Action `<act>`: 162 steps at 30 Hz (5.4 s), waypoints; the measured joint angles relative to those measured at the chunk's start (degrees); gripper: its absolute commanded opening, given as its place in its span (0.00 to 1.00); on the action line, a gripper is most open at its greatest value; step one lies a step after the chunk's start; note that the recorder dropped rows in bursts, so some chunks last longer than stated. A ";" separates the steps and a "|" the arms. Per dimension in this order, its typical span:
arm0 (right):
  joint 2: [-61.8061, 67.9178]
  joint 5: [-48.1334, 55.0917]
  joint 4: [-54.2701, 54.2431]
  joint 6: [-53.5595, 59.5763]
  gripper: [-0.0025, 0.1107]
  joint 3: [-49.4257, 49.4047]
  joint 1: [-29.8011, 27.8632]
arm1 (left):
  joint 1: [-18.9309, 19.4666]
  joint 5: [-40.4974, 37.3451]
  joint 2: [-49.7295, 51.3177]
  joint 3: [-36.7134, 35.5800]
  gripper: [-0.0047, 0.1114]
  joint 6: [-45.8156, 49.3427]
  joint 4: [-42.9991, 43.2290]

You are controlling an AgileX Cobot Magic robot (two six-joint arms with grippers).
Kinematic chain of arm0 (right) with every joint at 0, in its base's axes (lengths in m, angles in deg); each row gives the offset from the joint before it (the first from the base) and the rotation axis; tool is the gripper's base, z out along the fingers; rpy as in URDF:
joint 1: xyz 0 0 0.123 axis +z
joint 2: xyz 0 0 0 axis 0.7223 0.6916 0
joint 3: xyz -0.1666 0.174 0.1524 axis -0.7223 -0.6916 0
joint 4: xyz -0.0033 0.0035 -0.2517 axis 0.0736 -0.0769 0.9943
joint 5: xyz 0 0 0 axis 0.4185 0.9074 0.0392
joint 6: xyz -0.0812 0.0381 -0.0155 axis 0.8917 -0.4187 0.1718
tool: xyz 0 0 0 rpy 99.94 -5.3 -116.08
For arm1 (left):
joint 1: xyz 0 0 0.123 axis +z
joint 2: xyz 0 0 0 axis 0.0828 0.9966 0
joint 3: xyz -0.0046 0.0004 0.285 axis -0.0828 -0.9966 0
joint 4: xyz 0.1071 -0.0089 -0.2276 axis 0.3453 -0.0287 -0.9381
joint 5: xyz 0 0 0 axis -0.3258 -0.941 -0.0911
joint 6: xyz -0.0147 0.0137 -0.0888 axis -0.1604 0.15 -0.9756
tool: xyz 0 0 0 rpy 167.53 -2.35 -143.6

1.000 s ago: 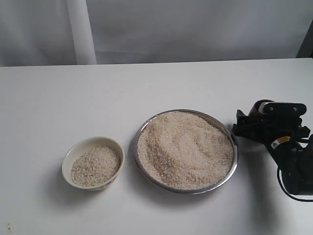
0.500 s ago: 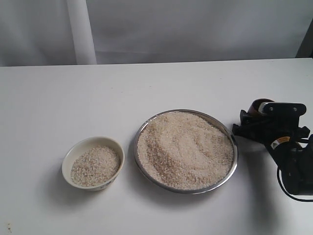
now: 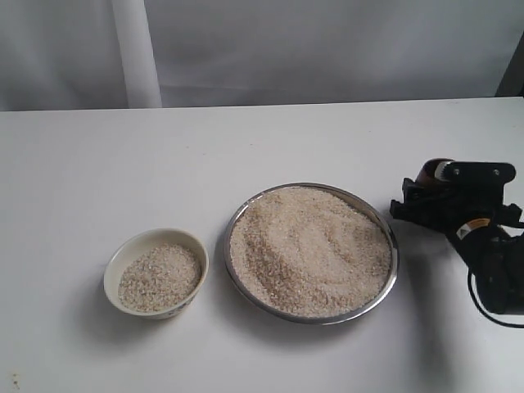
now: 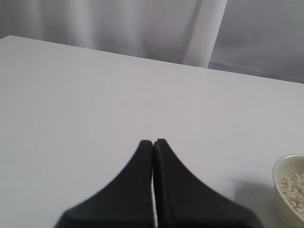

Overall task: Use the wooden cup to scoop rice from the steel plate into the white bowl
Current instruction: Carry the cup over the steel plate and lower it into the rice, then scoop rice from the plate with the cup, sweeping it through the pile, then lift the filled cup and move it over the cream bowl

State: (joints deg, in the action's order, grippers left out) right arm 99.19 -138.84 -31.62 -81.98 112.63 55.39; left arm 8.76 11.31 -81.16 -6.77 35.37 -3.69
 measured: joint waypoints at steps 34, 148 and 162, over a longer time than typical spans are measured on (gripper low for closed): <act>-5.83 125.10 48.04 41.61 0.02 54.38 28.63 | 0.00 0.00 0.00 0.00 0.04 0.00 0.00; -16.10 75.24 -7.56 51.94 0.02 20.95 19.85 | 0.00 0.11 0.00 0.00 0.04 0.00 0.00; -19.44 77.83 -7.44 52.97 0.02 21.47 19.85 | 0.00 0.11 0.00 0.00 0.04 0.00 0.00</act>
State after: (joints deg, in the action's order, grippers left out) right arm 79.74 -61.01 -39.05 -29.01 134.10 75.24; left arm 8.76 11.42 -81.16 -6.77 35.37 -3.69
